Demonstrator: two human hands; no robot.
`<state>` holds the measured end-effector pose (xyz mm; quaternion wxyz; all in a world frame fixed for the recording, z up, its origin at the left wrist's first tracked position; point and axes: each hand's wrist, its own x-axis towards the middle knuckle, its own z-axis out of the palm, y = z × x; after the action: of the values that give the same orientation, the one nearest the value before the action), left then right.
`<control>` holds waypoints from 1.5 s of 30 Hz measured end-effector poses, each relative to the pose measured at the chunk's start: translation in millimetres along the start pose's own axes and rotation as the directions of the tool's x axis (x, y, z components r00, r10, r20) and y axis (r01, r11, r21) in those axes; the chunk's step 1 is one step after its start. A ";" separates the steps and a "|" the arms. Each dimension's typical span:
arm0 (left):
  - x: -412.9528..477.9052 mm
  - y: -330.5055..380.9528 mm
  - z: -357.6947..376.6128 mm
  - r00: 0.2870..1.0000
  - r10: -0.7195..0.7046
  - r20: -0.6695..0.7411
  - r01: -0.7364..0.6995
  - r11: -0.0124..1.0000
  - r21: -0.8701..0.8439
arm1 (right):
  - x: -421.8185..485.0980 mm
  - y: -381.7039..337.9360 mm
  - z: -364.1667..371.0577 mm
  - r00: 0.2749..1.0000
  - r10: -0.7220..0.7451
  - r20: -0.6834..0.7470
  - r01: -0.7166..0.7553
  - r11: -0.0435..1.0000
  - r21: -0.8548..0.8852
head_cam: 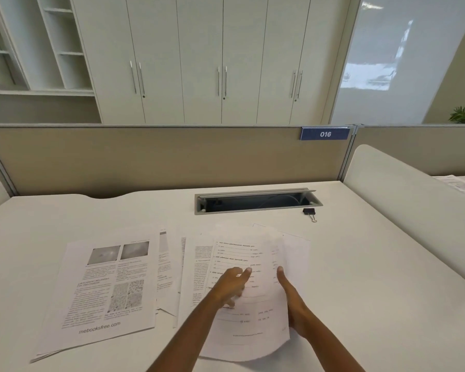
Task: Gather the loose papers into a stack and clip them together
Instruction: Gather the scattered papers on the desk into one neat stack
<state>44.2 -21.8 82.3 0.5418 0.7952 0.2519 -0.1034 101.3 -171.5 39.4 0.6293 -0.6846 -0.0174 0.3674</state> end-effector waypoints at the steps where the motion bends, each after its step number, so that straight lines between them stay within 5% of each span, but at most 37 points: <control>1: 1.8 -4.0 -2.5 0.998 0.037 -0.049 -0.033 0.996 0.083 | -1.7 -1.3 1.2 1.000 -0.018 0.008 0.018 1.000 -0.013; 3: 6.1 -15.5 -11.0 0.976 0.094 -0.197 -0.037 0.961 0.275 | -4.5 -1.8 1.1 0.999 -0.035 -0.011 0.033 0.995 -0.097; 6: 6.2 -38.1 -29.3 0.902 0.050 -0.429 0.139 0.908 0.396 | -5.9 -0.9 -1.7 0.995 -0.053 -0.080 0.032 0.969 -0.244; 10: 3.2 -60.4 -50.5 0.836 -0.043 -0.546 0.136 0.982 0.131 | -6.1 0.1 -7.0 0.983 -0.116 -0.143 0.089 0.979 -0.185; 12: 0.6 -64.2 -59.2 0.844 -0.047 -0.534 -0.017 0.993 -0.114 | -4.1 1.2 -10.7 0.977 -0.145 -0.157 0.129 0.986 -0.109; 16: -11.5 -51.2 -69.1 0.909 0.064 -0.412 -0.279 0.828 -0.486 | -8.5 -11.0 -7.5 0.952 -0.272 -0.142 0.279 0.960 0.030; 22: -13.3 -11.2 -79.5 0.849 0.189 -0.493 -0.436 0.778 -0.452 | -10.9 -50.0 7.4 0.824 -0.531 -0.196 0.541 0.841 -0.003; 26: -23.8 2.9 -91.0 0.801 0.396 -0.448 -0.581 0.693 -0.427 | -14.6 -62.8 8.4 0.753 -0.630 -0.193 0.637 0.771 -0.031; 32: -27.4 0.2 -85.3 0.840 0.413 -0.351 -0.533 0.745 -0.401 | -19.9 -53.2 3.2 0.805 -0.585 -0.092 0.585 0.810 -0.032; 36: -20.4 1.0 -80.7 0.815 0.358 -0.455 -0.545 0.741 -0.392 | -21.0 -63.9 7.0 0.876 -0.450 -0.172 0.449 0.892 -0.050; 40: -14.0 3.5 -78.9 0.793 0.340 -0.506 -0.561 0.732 -0.388 | -8.4 -65.2 17.1 0.777 -0.586 -0.230 0.558 0.810 -0.180; 45: -8.2 -14.0 -74.9 0.827 0.316 -0.466 -0.509 0.773 -0.378 | -3.0 -45.2 11.7 0.834 -0.541 -0.106 0.482 0.810 -0.334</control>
<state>22.0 48.2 103.9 0.6745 0.6728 0.1843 0.2416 112.7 -153.8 81.1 0.5950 -0.7725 -0.1941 0.1074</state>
